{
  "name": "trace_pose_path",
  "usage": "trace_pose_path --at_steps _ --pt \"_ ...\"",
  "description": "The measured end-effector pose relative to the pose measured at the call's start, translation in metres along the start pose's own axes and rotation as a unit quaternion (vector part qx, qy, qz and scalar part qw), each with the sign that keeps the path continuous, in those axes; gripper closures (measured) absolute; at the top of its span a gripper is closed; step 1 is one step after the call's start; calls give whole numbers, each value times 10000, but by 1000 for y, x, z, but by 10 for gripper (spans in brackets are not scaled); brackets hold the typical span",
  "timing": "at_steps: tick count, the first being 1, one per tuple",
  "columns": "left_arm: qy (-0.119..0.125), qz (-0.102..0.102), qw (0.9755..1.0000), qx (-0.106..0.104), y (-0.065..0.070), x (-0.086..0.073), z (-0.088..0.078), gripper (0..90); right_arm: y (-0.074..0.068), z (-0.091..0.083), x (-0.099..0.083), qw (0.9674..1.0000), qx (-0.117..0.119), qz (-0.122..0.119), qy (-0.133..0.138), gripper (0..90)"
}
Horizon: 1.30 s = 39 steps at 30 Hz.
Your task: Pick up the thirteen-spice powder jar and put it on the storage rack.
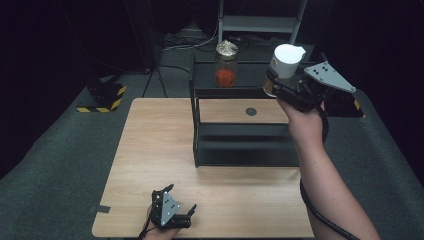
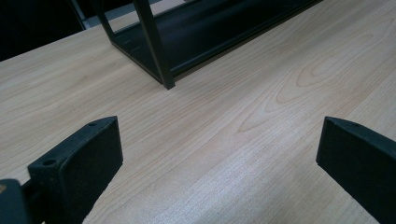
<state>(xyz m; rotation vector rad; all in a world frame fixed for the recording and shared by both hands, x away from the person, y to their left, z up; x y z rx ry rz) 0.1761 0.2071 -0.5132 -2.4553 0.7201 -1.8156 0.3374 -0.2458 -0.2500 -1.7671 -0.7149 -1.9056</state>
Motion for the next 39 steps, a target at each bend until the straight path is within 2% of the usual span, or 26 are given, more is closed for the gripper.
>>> trace_pose_path --at_steps 11,23,39 --pt "24 -52 10000 -12 -1 -1 -1 6 7 20 5 9999 -126 11 -93 295" --pt "19 -45 10000 -20 -1 -1 -1 6 15 33 4 9996 -269 50 -84 295" --pt "28 -74 10000 -37 -2 -2 -2 6 20 39 -7 9996 -214 148 -88 295"
Point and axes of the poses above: each handheld gripper's, and its own axes: z roughly forward along the jaws, x roughly out of its top, y roughly to its right, the point moved 3 cm from there along z, roughly forward along the jaws, and after that the axes turned 13 degrees about x, right-handed, at the moved point
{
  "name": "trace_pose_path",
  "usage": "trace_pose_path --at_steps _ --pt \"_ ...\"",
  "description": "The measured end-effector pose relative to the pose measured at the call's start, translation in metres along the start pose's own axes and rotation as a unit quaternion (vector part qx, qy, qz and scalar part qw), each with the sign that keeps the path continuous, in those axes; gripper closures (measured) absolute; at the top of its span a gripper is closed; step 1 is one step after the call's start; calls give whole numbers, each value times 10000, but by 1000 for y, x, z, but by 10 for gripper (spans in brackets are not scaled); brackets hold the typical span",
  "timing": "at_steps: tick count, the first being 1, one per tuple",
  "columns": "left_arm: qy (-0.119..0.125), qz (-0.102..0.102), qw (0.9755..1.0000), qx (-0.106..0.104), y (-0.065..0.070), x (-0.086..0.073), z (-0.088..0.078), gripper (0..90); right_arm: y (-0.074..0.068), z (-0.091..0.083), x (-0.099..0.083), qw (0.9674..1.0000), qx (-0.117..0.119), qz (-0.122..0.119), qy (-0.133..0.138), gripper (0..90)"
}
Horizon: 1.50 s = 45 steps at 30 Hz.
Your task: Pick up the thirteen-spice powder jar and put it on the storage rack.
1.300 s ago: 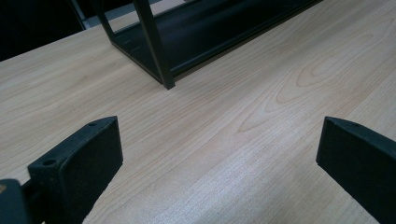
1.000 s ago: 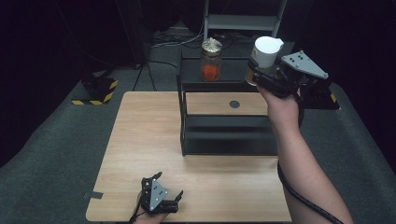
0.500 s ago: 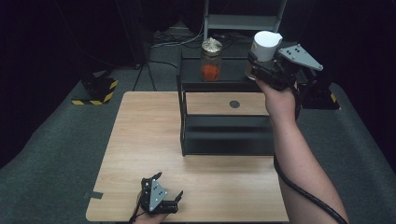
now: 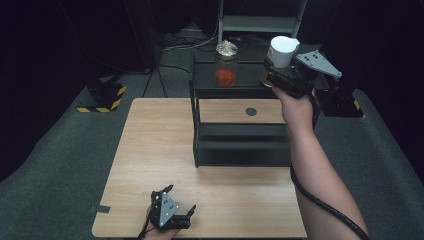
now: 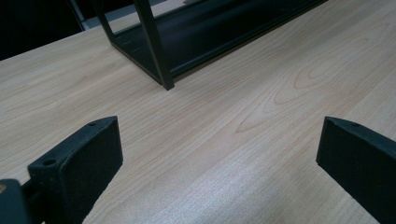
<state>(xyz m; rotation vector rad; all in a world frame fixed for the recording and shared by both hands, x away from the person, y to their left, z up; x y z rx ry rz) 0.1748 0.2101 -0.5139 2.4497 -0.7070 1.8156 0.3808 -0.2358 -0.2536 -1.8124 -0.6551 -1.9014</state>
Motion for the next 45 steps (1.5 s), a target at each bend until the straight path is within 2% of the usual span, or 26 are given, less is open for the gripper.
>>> trace_pose_path --at_steps 5,17,24,26,30,31,32,36,45 --pt "5 -3 10000 -3 0 0 0 6 0 3 1 10000 -7 -6 -37 295" --pt "23 9 10000 -7 0 -1 0 6 7 8 -1 9998 32 174 18 293" --pt "14 19 10000 -6 0 0 -1 6 5 8 -1 9999 -8 164 16 290" --pt "16 20 10000 -6 0 0 -1 6 3 9 0 9999 -50 151 -8 263" --pt "11 24 10000 -5 0 0 0 6 1 8 1 9996 -119 241 4 159" --pt "13 27 10000 -6 0 0 0 6 -1 8 1 9995 -163 282 16 109" --pt "14 31 10000 -6 0 0 0 6 -1 8 1 9995 -163 282 16 109" --pt "10 40 10000 -4 1 0 0 6 -2 4 2 9995 -134 269 16 10" --pt "-5 59 10000 10 1 1 0 6 -4 -11 0 9995 -13 307 46 0"
Point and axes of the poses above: each handheld gripper's, and its own axes: z roughly forward along the jaws, x roughly out of its top, y roughly to its right, the point moved 3 cm from there along z, roughly forward along the jaws, and after that the axes turned 13 degrees about x, right-handed, at the moved point
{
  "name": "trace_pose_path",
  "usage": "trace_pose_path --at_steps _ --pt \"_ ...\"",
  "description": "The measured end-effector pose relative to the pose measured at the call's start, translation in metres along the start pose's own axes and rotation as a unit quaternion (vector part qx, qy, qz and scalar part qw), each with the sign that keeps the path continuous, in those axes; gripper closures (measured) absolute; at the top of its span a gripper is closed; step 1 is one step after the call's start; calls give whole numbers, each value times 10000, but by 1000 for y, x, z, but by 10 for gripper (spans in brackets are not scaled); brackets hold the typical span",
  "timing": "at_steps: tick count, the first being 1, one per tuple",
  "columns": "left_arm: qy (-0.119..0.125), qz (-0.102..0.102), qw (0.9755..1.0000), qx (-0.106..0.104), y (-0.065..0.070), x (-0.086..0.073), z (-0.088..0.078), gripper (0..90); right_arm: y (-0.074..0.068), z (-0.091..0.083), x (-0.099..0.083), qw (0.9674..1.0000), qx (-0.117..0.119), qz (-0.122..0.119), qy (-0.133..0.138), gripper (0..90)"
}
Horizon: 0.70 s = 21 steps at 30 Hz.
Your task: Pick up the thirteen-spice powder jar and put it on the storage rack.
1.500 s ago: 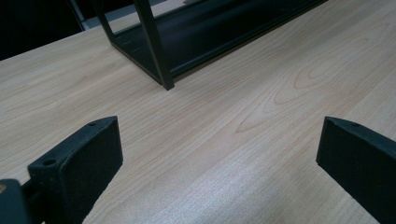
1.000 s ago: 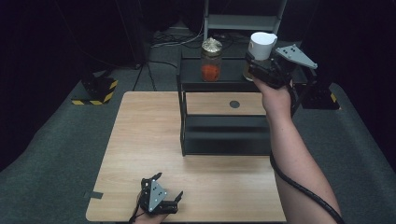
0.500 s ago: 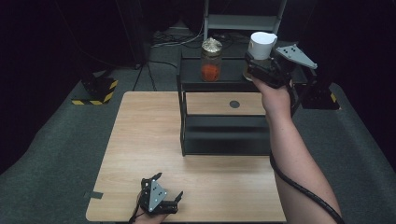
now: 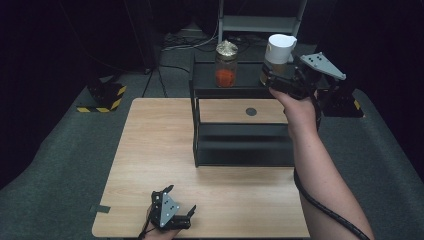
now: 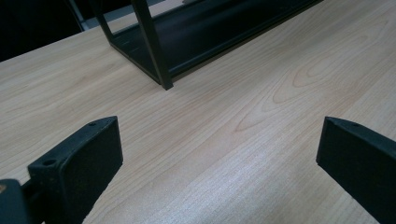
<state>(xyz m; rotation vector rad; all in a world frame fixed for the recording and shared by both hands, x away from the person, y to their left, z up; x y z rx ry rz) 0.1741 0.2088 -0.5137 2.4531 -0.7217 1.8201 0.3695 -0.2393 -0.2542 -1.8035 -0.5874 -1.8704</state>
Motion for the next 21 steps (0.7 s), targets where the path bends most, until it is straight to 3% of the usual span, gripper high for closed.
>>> trace_pose_path --at_steps 21 --pt "-36 -69 10000 6 -1 0 1 6 -11 -48 -19 9995 247 -179 24 0"
Point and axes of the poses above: each handheld gripper's, and its own axes: z roughly forward along the jaws, x roughly out of its top, y roughly to its right, the point moved 3 cm from there along z, roughly forward along the jaws, and after that the axes turned 13 degrees about x, right-handed, at the moved point
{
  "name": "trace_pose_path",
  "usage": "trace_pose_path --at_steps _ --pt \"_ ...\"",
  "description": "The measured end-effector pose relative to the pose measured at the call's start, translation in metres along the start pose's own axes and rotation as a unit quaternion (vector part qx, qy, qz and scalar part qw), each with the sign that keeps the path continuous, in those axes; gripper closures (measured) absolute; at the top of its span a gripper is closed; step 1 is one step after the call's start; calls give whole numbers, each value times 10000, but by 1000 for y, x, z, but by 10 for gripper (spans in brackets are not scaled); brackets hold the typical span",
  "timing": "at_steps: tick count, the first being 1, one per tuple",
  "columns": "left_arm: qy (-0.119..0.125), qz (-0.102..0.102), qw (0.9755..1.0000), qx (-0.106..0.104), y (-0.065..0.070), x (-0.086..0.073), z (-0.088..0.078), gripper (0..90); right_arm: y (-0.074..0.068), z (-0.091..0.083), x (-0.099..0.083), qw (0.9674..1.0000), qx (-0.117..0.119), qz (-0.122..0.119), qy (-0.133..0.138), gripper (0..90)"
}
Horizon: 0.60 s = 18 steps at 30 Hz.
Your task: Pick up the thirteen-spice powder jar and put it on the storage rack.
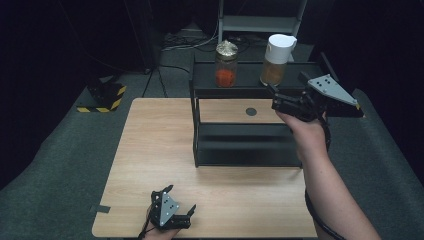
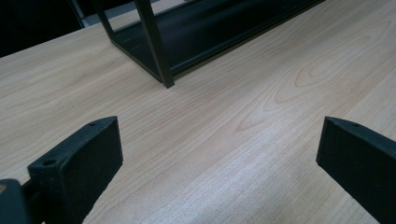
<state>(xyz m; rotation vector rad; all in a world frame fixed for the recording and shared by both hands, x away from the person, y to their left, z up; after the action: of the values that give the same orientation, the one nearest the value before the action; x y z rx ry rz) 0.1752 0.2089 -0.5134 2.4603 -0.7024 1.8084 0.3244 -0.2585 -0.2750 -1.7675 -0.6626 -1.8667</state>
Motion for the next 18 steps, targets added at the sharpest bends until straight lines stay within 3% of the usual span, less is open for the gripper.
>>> trace_pose_path --at_steps 9,18 --pt "-14 69 10000 23 1 1 0 6 -9 -24 -10 9998 130 -167 -33 0" --pt "-36 54 10000 57 2 1 0 6 -14 -35 -23 9993 137 -310 -140 0"
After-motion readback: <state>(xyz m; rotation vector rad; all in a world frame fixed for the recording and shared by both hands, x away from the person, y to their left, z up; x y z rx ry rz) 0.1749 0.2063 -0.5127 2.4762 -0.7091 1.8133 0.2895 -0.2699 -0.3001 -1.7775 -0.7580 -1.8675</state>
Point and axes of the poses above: each handheld gripper's, and its own axes: z roughly forward along the jaws, x roughly out of its top, y roughly to its right, the point moved 3 cm from there along z, roughly forward along the jaws, and after that the axes turned 13 degrees about x, right-handed, at the moved point
